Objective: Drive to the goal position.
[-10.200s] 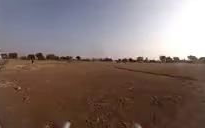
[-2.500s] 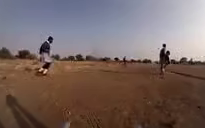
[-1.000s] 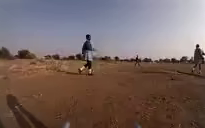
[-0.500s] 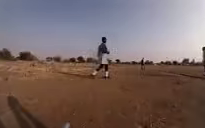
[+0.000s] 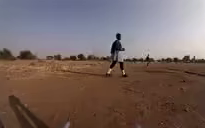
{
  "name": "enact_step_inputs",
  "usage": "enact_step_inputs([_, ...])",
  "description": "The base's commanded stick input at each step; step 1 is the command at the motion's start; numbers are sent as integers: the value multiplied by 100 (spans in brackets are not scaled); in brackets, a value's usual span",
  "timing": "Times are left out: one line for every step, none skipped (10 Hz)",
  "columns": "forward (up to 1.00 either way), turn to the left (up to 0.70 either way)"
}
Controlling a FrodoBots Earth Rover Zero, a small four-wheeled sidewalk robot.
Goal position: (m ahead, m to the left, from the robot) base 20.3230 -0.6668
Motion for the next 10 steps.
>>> enact_step_inputs([50,0])
enact_step_inputs([50,0])
enact_step_inputs([50,0])
enact_step_inputs([50,0])
enact_step_inputs([50,0])
enact_step_inputs([50,0])
enact_step_inputs([50,0])
enact_step_inputs([50,0])
enact_step_inputs([50,0])
enact_step_inputs([50,0])
